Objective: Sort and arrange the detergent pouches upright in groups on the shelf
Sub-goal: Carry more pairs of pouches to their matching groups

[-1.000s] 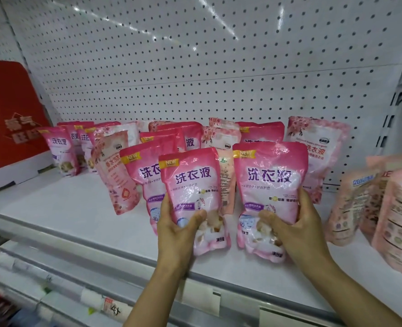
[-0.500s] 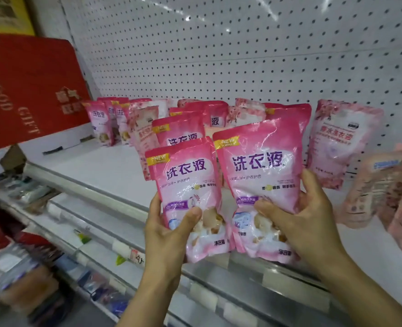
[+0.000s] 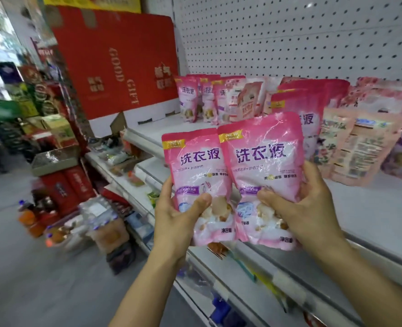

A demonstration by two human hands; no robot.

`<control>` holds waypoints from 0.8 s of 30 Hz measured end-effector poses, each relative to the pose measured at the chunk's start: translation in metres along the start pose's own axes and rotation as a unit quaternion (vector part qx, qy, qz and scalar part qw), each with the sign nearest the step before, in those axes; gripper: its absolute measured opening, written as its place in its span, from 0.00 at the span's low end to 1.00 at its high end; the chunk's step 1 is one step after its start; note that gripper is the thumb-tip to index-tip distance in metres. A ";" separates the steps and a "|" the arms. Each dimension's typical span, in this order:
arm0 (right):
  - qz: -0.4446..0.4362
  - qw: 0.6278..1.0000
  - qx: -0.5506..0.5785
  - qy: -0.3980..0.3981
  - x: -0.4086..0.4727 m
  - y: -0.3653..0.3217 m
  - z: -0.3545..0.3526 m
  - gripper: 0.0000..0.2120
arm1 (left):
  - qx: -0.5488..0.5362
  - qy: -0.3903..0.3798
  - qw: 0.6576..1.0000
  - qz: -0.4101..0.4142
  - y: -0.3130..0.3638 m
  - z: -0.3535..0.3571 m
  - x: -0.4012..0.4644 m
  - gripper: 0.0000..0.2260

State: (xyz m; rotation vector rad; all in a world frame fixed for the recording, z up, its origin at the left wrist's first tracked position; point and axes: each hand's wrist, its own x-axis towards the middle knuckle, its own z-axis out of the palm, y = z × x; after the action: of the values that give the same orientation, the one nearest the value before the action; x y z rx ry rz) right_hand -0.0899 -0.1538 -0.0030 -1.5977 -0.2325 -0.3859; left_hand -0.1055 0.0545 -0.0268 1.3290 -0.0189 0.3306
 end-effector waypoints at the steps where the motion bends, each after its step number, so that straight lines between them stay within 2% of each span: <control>1: 0.002 1.000 -0.003 0.007 0.007 0.003 0.020 0.25 | -0.006 0.003 1.000 0.001 0.001 -0.018 0.013 0.27; 3: 0.003 1.000 -0.017 0.010 0.021 0.010 0.063 0.25 | -0.012 0.004 1.000 0.006 0.003 -0.058 0.044 0.28; 9: 0.036 0.996 0.056 0.054 0.058 0.031 0.194 0.25 | 0.014 -0.025 1.000 0.006 0.022 -0.169 0.131 0.26; 12: 0.057 0.992 0.077 0.088 0.079 0.041 0.236 0.24 | 0.019 -0.037 0.999 -0.003 0.028 -0.206 0.173 0.26; 17: 0.040 0.985 0.075 0.148 0.134 0.052 0.271 0.25 | 0.003 -0.060 0.998 0.000 0.025 -0.231 0.242 0.25; 24: -0.011 0.980 0.019 0.197 0.248 0.082 0.283 0.22 | -0.010 -0.087 0.996 0.003 0.004 -0.220 0.353 0.28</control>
State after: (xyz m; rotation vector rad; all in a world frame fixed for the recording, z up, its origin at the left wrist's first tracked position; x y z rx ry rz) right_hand 0.1989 0.1009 0.0081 -1.4474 0.0455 -0.7013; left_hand 0.1920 0.3448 -0.0065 1.3355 -0.1718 0.2188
